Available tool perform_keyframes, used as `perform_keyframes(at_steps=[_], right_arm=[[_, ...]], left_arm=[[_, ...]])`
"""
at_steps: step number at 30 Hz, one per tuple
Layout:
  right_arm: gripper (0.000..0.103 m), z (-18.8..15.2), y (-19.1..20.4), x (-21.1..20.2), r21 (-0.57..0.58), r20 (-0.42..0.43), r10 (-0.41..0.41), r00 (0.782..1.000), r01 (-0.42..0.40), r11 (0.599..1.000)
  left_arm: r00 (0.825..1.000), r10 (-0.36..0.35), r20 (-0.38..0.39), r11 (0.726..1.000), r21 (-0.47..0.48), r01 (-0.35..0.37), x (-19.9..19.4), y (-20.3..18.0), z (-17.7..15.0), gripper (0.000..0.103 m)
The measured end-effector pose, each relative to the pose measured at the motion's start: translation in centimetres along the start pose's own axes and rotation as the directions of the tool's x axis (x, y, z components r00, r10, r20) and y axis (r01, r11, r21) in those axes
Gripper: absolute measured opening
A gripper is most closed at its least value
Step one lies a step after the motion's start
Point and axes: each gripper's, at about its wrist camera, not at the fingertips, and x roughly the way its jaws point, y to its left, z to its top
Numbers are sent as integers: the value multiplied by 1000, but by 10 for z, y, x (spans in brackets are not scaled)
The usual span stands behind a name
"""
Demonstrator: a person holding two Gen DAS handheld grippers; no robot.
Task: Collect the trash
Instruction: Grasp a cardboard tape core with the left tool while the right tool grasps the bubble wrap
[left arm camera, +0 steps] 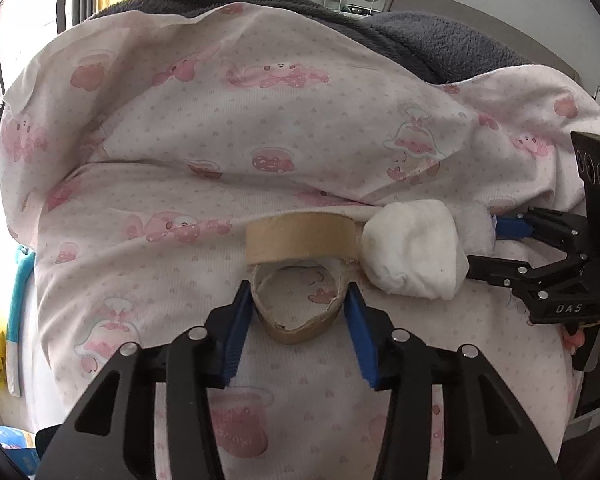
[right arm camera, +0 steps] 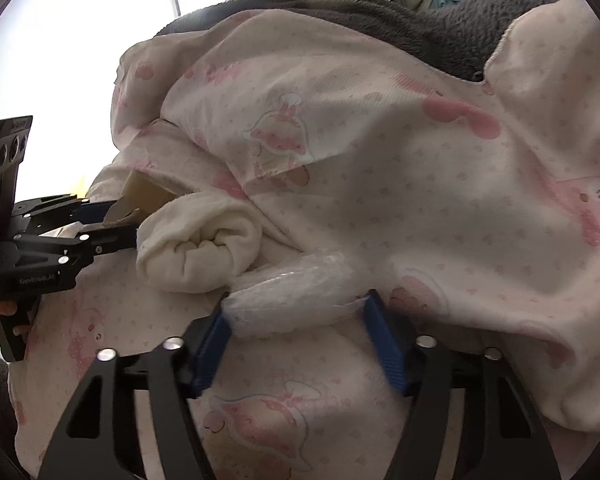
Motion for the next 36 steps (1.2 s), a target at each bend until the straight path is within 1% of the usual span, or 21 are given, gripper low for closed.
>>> perform_keyframes(at_steps=[6,12,13,14,15,16,18,20,24,26,27,28,30,31,33,35,36], right_arm=[[61,2,7,-5,-10,8,-10,1000,10,1000],[61,3,12,-21,-2,28,-32,999,33,999],[61,3,12,-26,7,33,-36,999,35,999],[61,3,12,-30,16,39,-37,999,37,999],[61,3,13,-33,26,43,-39,998,38,999],[61,2,14,-37,31,46,-40,998,39,999],[61,-1,17,-43,38,49,-42,998,40,998],[61,-3,22,-50,46,55,-43,998,41,998],[61,-4,30,-62,71,78,-36,996,31,997],[61,-5,36,-68,81,88,-31,996,24,996],[61,-4,39,-70,85,91,-29,995,21,996],[61,-5,42,-73,91,95,-26,995,17,996],[61,-3,50,-76,97,104,-17,994,7,995],[61,-2,55,-77,97,110,-13,994,3,995],[61,1,63,-79,93,117,-10,993,-1,996],[61,4,69,-78,91,119,-8,993,-3,996],[61,4,71,-78,93,120,-6,993,-5,996]], left_arm=[[1000,-8,-10,1000,-1,8,-6,1,0,48],[999,-24,-31,1000,-11,23,-24,0,-3,48],[999,-5,-46,1000,8,6,-28,-3,-1,48],[998,11,-66,999,50,-8,-30,-8,-2,48],[996,10,-92,997,78,-3,-29,-13,-3,48],[993,-1,-117,997,80,10,-28,-15,-7,47],[990,-7,-143,997,78,18,-28,-19,-13,47],[989,-11,-147,996,88,24,-35,-23,-17,47],[988,-57,-146,997,45,64,-51,-19,-23,47],[984,-57,-168,997,43,65,-58,-15,-29,47],[979,-48,-198,997,52,60,-59,-13,-33,47],[976,-47,-210,997,46,58,-59,-14,-36,47],[974,-113,-195,994,-26,110,-69,-3,-41,46],[976,-139,-169,990,-20,138,-78,-4,-37,46],[985,-99,-142,993,55,108,-91,-11,-35,46],[984,-104,-146,993,40,111,-91,-7,-39,46],[983,-90,-159,995,36,97,-86,-6,-43,46]])
